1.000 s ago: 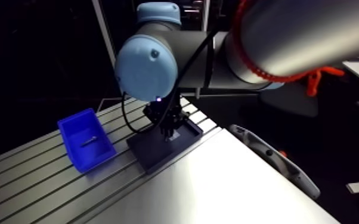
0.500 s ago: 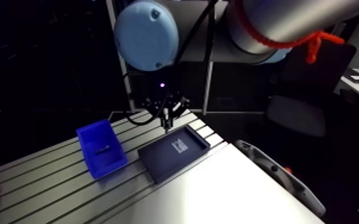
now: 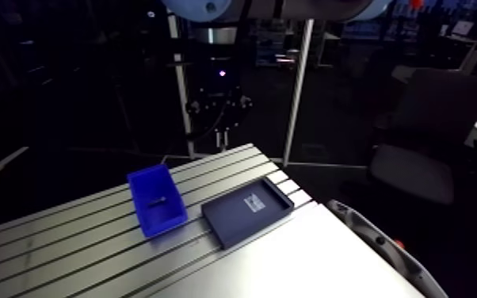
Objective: Pick up the M10 bolt from the tray and put it into the blue bin.
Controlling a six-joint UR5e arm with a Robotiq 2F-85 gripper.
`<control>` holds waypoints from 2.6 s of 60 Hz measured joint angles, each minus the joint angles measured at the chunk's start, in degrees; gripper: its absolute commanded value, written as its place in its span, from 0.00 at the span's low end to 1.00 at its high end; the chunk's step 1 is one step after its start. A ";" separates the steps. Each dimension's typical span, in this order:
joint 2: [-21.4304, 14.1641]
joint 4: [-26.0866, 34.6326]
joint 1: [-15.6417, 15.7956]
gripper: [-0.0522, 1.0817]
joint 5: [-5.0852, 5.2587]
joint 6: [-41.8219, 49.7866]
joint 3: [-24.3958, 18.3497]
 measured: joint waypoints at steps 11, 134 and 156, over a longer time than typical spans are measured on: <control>0.29 3.28 2.93 0.98 0.24 -4.64 -3.53; 9.48 -5.67 19.63 0.98 -4.60 -69.23 -2.48; 10.91 -8.93 19.81 0.97 -5.00 -69.29 -0.49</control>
